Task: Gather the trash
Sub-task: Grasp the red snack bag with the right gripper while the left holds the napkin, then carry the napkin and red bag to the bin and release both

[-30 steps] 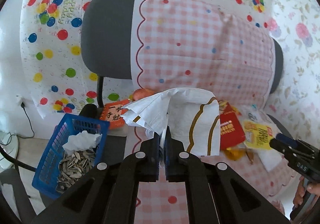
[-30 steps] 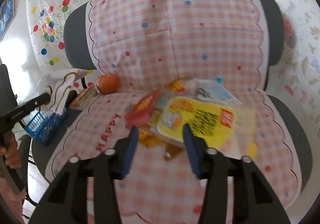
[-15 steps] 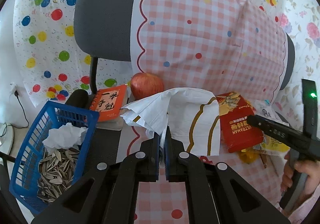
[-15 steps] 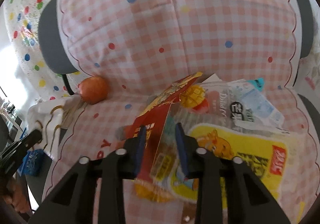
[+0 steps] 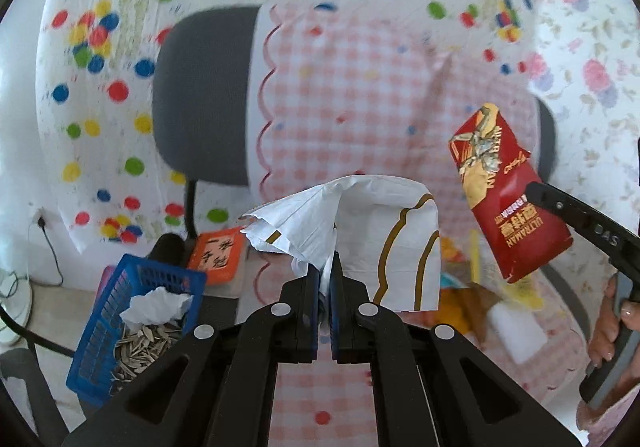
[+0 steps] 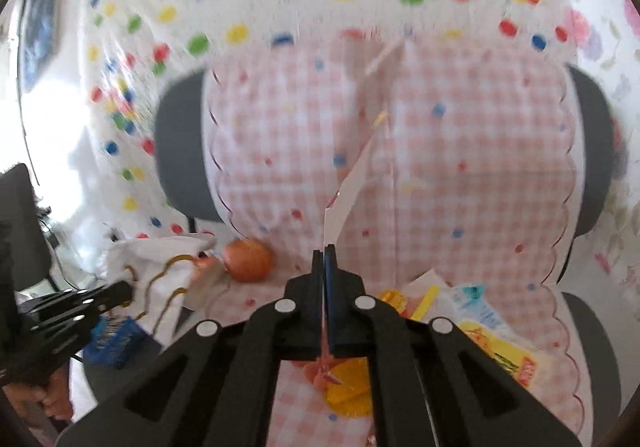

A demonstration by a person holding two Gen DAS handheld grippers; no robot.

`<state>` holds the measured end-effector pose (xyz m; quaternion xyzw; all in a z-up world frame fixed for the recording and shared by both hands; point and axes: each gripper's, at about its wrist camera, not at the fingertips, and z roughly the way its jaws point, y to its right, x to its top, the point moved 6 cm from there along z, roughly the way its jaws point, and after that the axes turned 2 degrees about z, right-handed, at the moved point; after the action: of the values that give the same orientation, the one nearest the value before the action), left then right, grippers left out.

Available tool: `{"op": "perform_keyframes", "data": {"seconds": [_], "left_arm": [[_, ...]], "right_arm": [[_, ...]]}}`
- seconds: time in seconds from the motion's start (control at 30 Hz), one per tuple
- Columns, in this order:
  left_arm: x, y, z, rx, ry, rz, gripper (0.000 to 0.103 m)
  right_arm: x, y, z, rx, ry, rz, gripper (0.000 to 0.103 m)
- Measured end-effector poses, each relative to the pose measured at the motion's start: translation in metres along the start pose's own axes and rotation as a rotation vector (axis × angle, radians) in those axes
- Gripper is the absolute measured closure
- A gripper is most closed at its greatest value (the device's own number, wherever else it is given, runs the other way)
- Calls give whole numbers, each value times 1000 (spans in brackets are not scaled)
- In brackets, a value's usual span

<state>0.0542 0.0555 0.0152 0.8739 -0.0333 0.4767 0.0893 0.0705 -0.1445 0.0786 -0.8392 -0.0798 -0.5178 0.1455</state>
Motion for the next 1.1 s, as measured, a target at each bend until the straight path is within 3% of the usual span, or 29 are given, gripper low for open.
{"op": "perform_keyframes", "data": {"seconds": [0.17, 0.4, 0.67, 0.97, 1.1], "left_arm": [[-9, 41, -19, -82, -2, 41, 98], [-46, 111, -31, -190, -44, 124, 98], [-91, 190, -47, -355, -82, 232, 98], [-152, 277, -64, -558, -148, 368, 98], [-177, 300, -66, -609, -200, 414, 98]], "right_arm": [[-13, 19, -55, -38, 16, -1, 102], [-65, 51, -120, -170, 10, 8, 102], [-123, 91, -193, -309, 25, 103, 101], [-210, 127, -273, -511, -37, 228, 101], [-248, 137, -299, -581, -70, 292, 101]]}}
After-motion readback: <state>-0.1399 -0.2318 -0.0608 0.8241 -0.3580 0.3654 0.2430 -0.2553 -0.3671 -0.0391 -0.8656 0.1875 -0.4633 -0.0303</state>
